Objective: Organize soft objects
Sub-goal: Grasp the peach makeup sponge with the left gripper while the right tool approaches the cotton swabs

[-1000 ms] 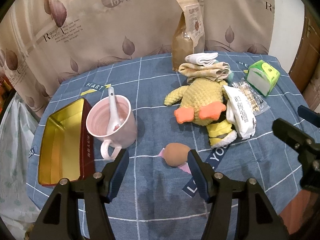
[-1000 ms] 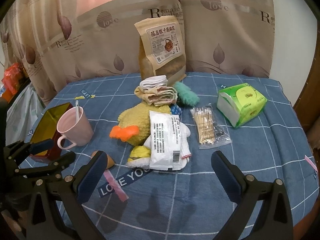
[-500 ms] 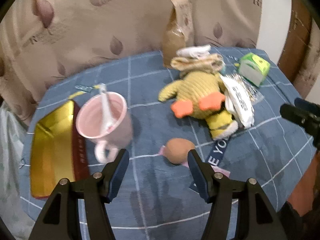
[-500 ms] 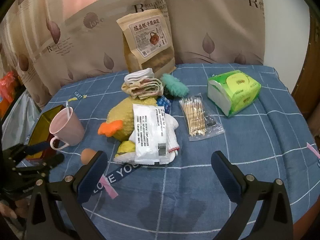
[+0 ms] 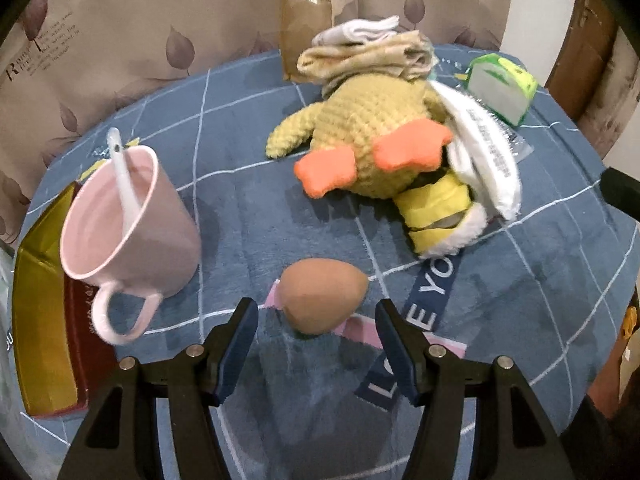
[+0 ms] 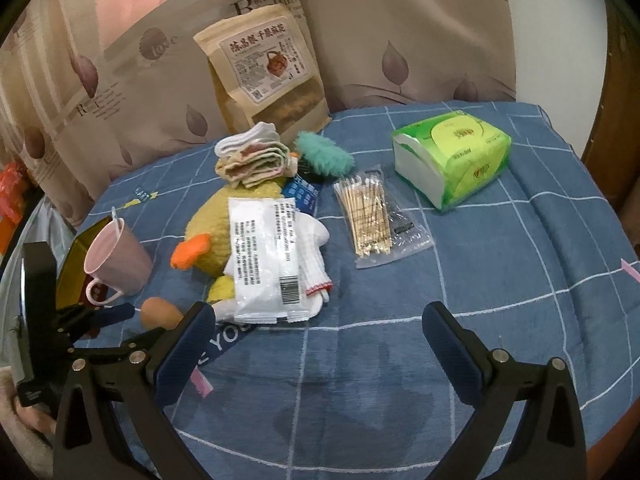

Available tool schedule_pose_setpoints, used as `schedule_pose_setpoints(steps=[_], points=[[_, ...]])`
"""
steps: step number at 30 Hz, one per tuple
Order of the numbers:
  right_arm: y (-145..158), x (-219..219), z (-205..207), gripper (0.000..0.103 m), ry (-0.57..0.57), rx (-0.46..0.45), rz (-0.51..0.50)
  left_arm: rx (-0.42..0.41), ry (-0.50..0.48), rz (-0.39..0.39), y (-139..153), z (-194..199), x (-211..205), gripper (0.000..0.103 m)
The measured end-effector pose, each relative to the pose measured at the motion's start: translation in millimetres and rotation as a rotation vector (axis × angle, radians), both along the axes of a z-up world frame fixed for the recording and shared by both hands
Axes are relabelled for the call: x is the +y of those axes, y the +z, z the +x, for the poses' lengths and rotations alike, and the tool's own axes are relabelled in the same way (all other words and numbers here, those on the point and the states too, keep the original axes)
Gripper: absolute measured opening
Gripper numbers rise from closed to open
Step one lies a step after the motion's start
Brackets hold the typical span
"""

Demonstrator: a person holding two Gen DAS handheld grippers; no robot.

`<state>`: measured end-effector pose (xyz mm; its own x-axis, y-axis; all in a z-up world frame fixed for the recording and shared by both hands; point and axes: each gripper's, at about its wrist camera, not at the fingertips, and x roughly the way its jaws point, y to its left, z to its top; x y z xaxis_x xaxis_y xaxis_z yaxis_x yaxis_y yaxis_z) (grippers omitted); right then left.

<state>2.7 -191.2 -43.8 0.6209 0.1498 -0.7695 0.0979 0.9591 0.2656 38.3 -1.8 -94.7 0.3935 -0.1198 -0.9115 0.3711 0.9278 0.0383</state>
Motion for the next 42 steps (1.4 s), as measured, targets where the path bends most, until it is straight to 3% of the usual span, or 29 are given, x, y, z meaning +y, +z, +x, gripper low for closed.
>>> schedule_pose_setpoints(steps=[12, 13, 14, 20, 35, 42], points=[[-13.7, -6.8, 9.0, 0.103, -0.007, 0.036, 0.019, 0.040, 0.008, -0.016, -20.3, 19.4, -0.2, 0.062], [-14.8, -7.1, 9.8, 0.103, -0.007, 0.039, 0.021, 0.038, 0.013, -0.024, -21.1, 19.9, 1.1, 0.062], [-15.7, -7.1, 10.4, 0.103, -0.008, 0.041, 0.021, 0.036, 0.016, -0.033, -21.4, 20.5, 2.3, 0.051], [-19.3, -7.3, 12.4, 0.103, -0.009, 0.054, 0.023, 0.022, 0.044, -0.094, -19.5, 27.0, 16.8, 0.049], [-26.3, -8.8, 17.4, 0.103, -0.017, 0.076, -0.013, -0.048, 0.029, -0.130, 13.1, 20.2, 16.5, 0.048], [-28.4, -20.7, 27.9, 0.103, -0.029, 0.067, -0.084, -0.100, 0.039, -0.133, 39.3, 15.9, 22.3, 0.048]])
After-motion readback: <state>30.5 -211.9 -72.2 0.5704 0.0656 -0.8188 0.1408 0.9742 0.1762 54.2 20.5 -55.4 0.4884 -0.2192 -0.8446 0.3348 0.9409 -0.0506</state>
